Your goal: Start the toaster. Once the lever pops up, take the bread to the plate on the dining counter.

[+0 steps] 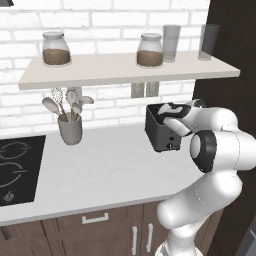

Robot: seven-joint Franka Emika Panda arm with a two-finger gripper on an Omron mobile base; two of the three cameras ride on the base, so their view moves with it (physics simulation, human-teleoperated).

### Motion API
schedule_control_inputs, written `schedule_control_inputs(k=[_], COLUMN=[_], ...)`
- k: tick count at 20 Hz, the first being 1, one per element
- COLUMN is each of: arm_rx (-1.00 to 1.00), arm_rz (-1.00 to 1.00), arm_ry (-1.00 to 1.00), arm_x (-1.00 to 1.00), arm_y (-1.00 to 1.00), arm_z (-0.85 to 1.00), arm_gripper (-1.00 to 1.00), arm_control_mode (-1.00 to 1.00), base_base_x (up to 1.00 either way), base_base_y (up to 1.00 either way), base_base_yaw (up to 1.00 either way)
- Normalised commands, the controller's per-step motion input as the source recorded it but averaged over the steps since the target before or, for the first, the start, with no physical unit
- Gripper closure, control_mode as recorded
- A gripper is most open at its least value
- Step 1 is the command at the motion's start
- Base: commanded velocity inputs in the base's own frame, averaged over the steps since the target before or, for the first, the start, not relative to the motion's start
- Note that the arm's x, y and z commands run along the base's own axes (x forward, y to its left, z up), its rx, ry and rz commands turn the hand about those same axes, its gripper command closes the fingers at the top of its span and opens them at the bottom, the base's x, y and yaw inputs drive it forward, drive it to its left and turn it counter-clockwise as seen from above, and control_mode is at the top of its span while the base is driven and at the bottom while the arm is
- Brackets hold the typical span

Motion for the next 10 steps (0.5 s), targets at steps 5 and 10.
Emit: schedule_control_inputs(k=[5,10], arm_rx=[0.0,0.0], arm_rz=[0.0,0.0], arm_ry=[0.0,0.0], arm_x=[0.0,0.0], arm_y=[0.0,0.0], arm_z=[0.0,0.0], arm_gripper=[-1.0,-1.0], arm_control_mode=[-1.0,-1.0], base_base_x=[0.0,0.0], base_base_y=[0.0,0.0], base_base_yaw=[0.0,0.0])
